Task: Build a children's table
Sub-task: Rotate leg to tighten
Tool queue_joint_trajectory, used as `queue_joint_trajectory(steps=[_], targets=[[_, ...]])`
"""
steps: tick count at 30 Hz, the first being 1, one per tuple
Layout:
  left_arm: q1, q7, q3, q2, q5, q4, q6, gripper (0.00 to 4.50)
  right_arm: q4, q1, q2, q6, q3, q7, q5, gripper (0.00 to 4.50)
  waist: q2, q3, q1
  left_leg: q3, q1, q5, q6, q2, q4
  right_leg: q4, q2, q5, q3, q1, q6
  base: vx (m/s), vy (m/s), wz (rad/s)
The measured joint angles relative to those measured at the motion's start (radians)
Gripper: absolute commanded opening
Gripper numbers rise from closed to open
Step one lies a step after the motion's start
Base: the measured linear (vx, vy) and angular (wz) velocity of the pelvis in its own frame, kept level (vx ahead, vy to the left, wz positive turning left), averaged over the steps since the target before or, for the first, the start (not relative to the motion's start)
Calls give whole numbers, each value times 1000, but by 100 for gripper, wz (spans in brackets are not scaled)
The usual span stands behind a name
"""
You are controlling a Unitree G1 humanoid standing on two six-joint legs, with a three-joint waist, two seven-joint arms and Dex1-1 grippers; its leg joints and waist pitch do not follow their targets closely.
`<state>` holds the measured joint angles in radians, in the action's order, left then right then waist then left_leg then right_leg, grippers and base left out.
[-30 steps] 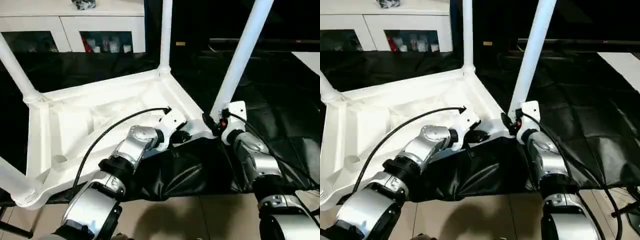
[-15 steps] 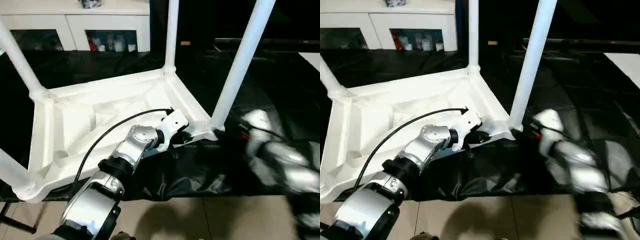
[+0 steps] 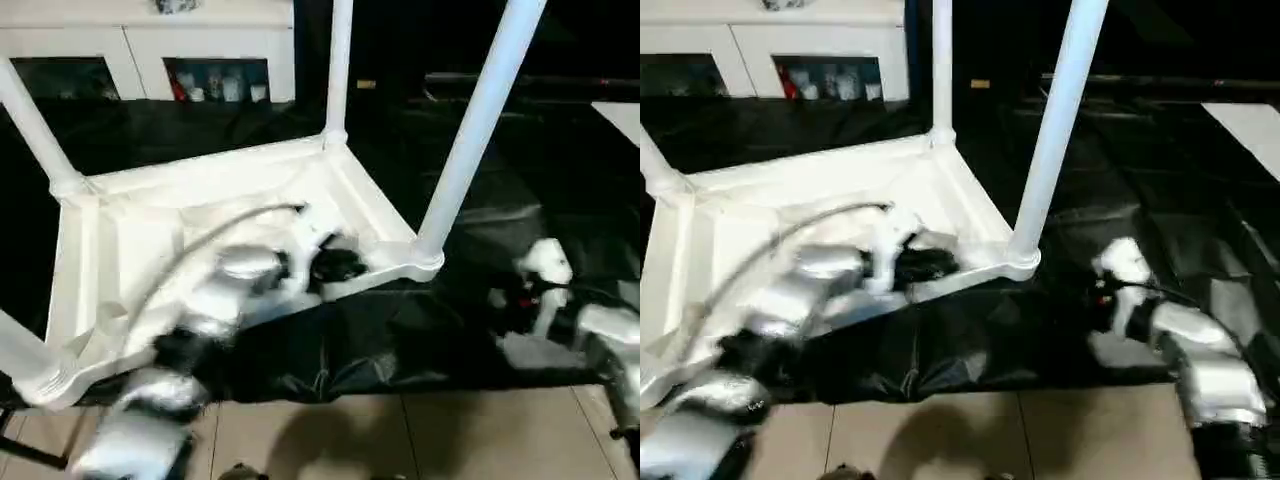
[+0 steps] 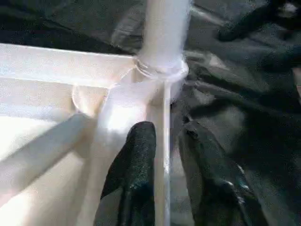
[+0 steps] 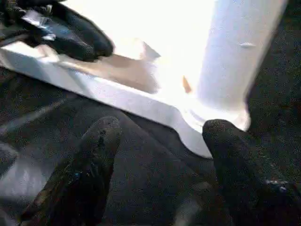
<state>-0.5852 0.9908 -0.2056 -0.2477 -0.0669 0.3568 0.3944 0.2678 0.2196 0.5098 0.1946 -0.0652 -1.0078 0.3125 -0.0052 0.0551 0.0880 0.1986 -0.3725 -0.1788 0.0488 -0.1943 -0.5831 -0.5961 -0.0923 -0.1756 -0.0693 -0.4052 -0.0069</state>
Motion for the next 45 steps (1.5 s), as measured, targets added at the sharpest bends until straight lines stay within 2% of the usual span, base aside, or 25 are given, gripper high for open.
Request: queue_joint_trajectory(steps=[4, 6, 10, 14, 19, 25, 27, 31, 33, 35, 40, 45], targets=[[84, 75, -3, -112, -26, -172, 120, 170, 3, 30, -47, 14, 29, 28, -3, 318, 0, 0, 4, 0, -1, 0, 0, 1, 0, 0, 0, 0, 1, -1, 0, 0, 0, 0], [108, 88, -5, -141, -40, -220, 160, 184, 11, 52, -64, 18, 35, 45, -7, 318, 0, 0, 7, 0, -1, 0, 1, 1, -1, 0, 0, 0, 2, 0, 0, 0, 0, 0], [179, 131, -1, -253, -95, -371, 298, 205, 102, 161, -153, 19, 51, 120, -35, 318, 0, 0, -3, 0, 1, 0, 1, 1, -1, -2, 0, 0, 3, 0, 0, 0, 0, 0], [209, 142, -2, -297, -92, -405, 349, 243, 182, 218, -221, 12, 84, 178, -63, 318, 0, 0, 4, 0, 1, 1, 2, 1, 0, -4, 0, 0, 3, 0, 0, 0, 0, 0], [229, 118, -37, -328, -66, -422, 397, 279, 336, 315, -320, -27, 92, 349, -116, 318, 0, 0, 1, 0, 1, 1, 3, 2, -1, -4, 0, 0, 3, 0, 0, 0, 0, 0], [225, 82, -86, -340, -37, -442, 400, 337, 472, 396, -392, -84, 40, 502, -117, 318, 0, 0, 1, 0, 4, 3, 5, 2, -1, -7, 0, 0, 4, 2, 0, 0, 0, 0], [224, 65, -98, -340, -17, -437, 382, 343, 513, 421, -405, -97, 21, 548, -108, 318, 0, 0, 1, 0, 5, 4, 7, 2, -1, -8, 0, 0, 4, 2, 0, 0, 0, 0], [225, 25, -106, -353, 13, -396, 385, 382, 581, 461, -407, -136, -50, 630, -80, 318, 0, 1, 5, -1, 5, 5, 8, 2, -3, -13, 0, -1, 5, 1, 2, 0, 0, 0], [225, 18, -106, -363, 14, -390, 384, 388, 613, 471, -393, -150, -82, 659, -68, 318, 0, 1, 8, -1, 5, 5, 8, 2, -3, -14, 0, -2, 5, 1, 2, 0, 0, 0], [225, 3, -105, -367, 22, -389, 382, 414, 647, 481, -370, -167, -113, 688, -65, 318, 0, 1, 12, -1, 4, 5, 8, 2, -3, -14, 0, -1, 6, 2, 2, 0, 0, 0], [225, -20, -104, -363, 23, -380, 351, 445, 728, 516, -333, -210, -156, 720, -45, 318, 0, 1, 17, -1, 3, 5, 9, 2, -3, -14, 0, -2, 5, 1, 3, 0, 0, 0], [226, -73, -73, -331, 22, -355, 302, 445, 785, 530, -274, -239, -187, 740, -44, 318, 0, 1, 29, -1, -1, 5, 8, 2, -4, -14, -1, -4, 5, 1, 4, 0, 0, 0]])
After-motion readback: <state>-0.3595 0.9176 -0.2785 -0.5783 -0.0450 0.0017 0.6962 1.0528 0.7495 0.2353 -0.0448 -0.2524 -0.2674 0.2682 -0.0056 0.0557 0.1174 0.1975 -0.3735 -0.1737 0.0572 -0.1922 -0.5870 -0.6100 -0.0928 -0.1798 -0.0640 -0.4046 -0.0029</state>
